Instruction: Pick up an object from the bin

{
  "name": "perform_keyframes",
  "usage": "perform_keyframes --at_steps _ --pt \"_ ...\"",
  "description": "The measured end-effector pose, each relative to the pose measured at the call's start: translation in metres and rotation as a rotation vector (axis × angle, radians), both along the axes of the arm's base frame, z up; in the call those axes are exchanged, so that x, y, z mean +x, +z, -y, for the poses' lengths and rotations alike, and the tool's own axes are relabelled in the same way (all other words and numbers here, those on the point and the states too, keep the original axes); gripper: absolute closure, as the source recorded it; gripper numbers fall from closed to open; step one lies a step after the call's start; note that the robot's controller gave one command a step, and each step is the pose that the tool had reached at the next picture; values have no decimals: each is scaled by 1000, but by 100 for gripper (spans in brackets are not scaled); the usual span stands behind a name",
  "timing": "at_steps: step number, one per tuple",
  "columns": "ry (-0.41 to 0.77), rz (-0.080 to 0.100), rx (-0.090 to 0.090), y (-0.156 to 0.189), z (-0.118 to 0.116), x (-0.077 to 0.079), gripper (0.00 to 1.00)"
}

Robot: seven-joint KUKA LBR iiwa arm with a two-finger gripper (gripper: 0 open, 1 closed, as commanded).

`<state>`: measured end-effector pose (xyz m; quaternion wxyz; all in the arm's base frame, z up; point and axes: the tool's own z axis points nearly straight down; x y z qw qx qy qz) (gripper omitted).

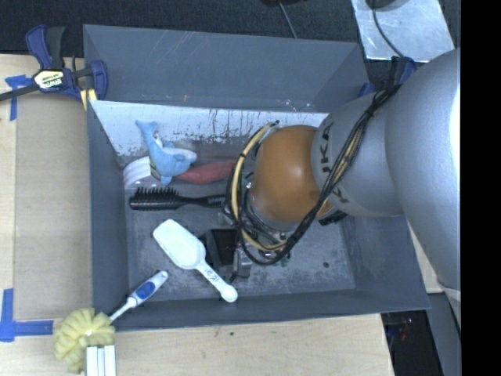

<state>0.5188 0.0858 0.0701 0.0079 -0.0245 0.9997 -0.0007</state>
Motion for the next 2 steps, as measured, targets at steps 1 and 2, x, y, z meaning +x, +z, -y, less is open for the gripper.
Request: perform_keyframes --at_steps 1,2 --pt "36 12 -2 49 -2 -17 100" --pt "36 12 -2 48 -2 -17 100"
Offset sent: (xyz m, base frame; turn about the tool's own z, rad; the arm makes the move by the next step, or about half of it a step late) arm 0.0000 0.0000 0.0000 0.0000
